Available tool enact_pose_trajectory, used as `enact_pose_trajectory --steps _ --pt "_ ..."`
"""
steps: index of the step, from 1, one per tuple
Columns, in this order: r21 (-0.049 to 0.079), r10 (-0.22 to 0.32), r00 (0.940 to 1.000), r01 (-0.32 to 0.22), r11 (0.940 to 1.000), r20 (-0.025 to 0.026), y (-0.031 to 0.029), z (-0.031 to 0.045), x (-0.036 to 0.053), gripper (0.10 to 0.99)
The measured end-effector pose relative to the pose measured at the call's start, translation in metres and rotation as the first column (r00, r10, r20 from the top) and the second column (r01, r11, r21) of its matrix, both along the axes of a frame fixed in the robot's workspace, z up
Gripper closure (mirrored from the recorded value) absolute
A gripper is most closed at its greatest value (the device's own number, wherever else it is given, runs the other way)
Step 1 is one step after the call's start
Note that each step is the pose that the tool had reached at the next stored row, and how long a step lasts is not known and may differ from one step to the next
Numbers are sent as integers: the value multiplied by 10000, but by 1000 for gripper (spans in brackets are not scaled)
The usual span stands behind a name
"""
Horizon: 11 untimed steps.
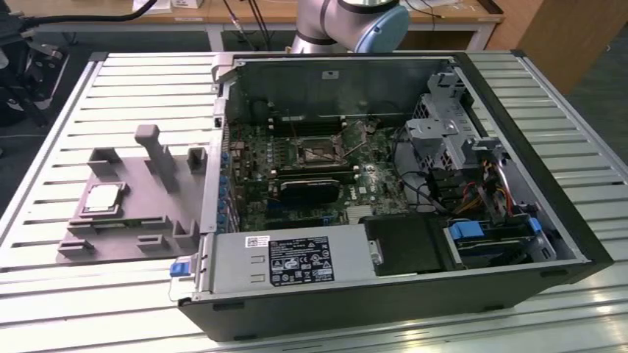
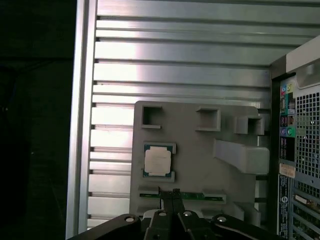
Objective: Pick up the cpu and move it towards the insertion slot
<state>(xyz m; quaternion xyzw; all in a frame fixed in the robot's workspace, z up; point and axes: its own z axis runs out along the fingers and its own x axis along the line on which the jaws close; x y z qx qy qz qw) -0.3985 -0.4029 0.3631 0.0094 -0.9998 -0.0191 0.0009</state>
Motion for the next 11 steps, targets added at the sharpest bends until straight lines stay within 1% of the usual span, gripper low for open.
enact_pose_trajectory --steps 11 --pt "-15 0 10000 0 10000 6 0 -153 -1 984"
